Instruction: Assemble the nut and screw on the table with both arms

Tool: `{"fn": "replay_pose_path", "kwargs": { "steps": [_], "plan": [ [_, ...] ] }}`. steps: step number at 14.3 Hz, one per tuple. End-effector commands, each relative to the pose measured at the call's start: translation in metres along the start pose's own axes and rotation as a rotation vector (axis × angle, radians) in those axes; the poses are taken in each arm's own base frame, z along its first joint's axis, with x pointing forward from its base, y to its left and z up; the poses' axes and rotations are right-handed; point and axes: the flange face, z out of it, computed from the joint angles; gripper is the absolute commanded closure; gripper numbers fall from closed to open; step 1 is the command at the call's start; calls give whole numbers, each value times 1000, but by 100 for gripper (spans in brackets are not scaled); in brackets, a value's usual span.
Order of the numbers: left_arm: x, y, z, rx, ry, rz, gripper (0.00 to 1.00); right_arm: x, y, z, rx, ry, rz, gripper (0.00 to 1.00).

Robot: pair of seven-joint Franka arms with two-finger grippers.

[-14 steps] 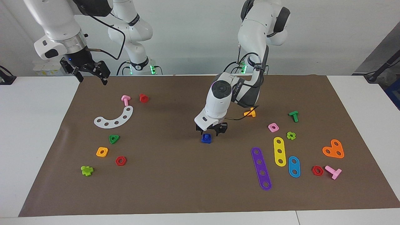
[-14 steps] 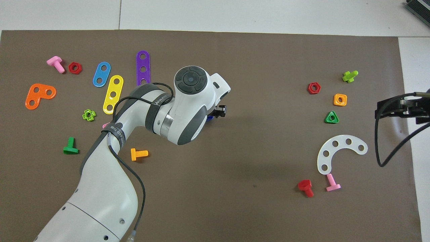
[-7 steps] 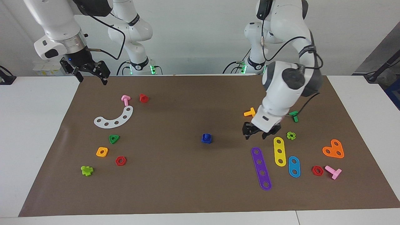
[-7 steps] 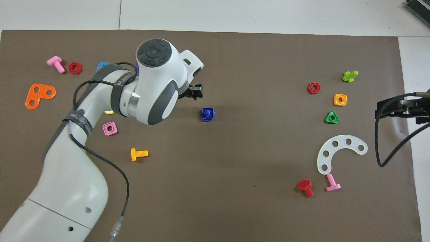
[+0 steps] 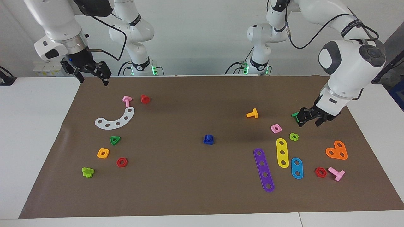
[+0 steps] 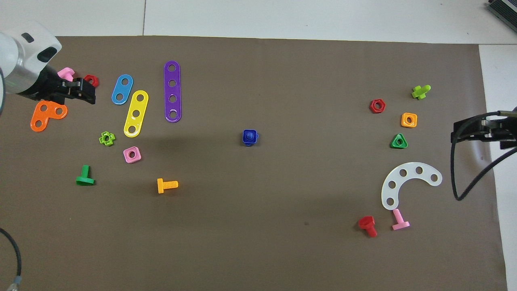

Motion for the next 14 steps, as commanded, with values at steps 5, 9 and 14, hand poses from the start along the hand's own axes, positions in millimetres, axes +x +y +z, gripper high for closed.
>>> {"fn": "replay_pose_path", "kwargs": {
  "steps": [5,9,14],
  "plan": [
    [-56,4,-79,42,31,2,0,-6,1,-2,17,-3,-17,0],
    [-68,8,-99,37,46,6,0,-6,1,-2,18,-3,-17,0],
    [-70,6,-105,31,69,8,0,-6,1,-2,18,-3,-17,0]
  ]
}}
